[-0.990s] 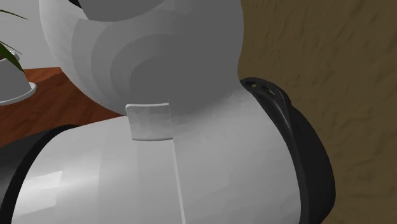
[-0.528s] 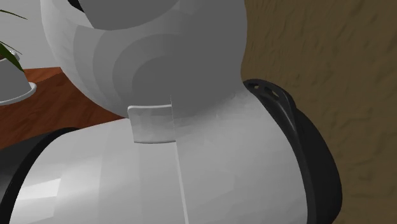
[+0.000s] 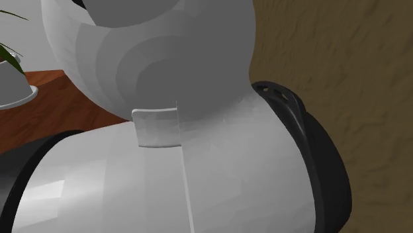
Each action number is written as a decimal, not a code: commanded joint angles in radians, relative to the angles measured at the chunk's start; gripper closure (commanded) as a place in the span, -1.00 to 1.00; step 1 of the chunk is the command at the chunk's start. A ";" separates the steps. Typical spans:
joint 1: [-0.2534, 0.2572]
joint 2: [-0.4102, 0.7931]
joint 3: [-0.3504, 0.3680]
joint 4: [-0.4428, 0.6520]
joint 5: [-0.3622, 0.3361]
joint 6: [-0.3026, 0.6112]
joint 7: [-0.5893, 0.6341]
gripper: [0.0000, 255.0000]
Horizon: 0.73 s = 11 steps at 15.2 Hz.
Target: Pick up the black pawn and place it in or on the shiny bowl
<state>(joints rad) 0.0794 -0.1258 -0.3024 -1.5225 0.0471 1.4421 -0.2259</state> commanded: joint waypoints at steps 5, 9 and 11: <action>-0.008 0.068 -0.015 0.199 0.022 -0.136 -0.012 -1.00; -0.008 0.068 -0.015 0.199 0.022 -0.136 -0.012 -1.00; -0.008 0.068 -0.015 0.199 0.023 -0.135 -0.012 -1.00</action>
